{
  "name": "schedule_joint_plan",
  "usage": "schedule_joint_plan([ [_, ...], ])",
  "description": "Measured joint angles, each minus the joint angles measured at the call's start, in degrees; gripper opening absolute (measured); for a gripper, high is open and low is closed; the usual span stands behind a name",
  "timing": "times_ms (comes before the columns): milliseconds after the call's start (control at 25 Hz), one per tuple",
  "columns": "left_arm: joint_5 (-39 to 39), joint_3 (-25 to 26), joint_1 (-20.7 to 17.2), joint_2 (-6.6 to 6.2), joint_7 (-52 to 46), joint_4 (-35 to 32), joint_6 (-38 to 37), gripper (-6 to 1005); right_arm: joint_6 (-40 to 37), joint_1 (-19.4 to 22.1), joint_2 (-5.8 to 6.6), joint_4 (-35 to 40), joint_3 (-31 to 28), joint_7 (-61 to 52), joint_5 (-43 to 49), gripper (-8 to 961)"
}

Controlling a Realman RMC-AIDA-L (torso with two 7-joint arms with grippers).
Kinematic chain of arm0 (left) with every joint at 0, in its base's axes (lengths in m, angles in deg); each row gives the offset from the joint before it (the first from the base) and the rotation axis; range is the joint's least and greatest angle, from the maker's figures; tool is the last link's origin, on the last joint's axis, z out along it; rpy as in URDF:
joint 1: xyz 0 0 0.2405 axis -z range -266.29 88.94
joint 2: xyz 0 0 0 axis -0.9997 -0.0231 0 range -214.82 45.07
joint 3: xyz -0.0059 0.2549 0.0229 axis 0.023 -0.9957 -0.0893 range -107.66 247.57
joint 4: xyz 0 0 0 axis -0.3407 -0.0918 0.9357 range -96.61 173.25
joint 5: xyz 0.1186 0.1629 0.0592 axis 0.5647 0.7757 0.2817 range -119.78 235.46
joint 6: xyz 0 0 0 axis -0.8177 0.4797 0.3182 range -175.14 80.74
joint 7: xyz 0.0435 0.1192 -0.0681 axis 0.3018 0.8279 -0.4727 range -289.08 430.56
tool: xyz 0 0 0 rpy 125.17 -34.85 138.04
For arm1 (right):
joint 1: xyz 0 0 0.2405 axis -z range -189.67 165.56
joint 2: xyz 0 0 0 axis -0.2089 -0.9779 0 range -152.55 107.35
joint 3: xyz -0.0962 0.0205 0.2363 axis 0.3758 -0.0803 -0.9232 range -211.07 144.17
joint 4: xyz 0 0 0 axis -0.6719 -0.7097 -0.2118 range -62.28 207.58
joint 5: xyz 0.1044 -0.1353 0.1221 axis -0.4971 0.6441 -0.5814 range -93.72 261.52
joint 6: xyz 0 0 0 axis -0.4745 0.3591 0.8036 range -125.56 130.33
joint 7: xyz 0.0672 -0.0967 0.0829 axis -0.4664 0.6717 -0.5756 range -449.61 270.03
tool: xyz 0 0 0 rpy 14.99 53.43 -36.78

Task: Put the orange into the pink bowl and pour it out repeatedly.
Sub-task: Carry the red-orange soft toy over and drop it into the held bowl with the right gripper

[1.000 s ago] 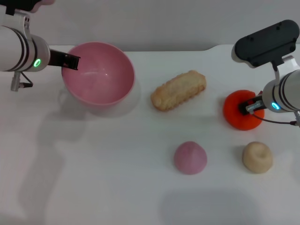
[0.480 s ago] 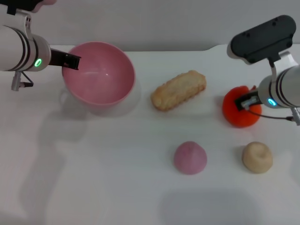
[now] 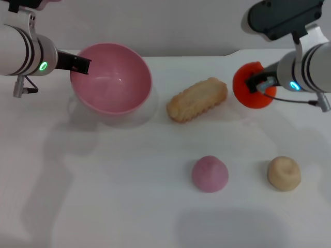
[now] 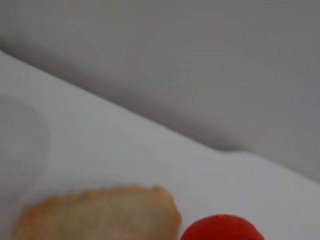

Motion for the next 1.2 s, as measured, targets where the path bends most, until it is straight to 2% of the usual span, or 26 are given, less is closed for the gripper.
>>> schedule_joint_plan([
  [240, 0.0, -0.4, 0.0, 0.01, -0.1, -2.4, 2.0, 49, 1.2, -1.4, 0.00, 7.4, -0.1, 1.7, 0.0, 81],
  [480, -0.3, -2.3, 0.5, 0.19, -0.6, -3.3, 1.9, 49, 1.6, -7.0, -0.13, 10.4, 0.5, 2.5, -0.4, 76],
  [880, -0.6, -3.8, 1.8, 0.53, -1.4, -3.4, 0.8, 50, -1.8, -10.6, -0.26, 10.0, 2.9, 2.5, -5.0, 76],
  [1200, -0.6, -3.9, 2.1, 0.53, -1.4, -3.9, 0.6, 50, -4.7, -10.8, -0.32, 8.0, 5.4, 2.5, -8.4, 153],
])
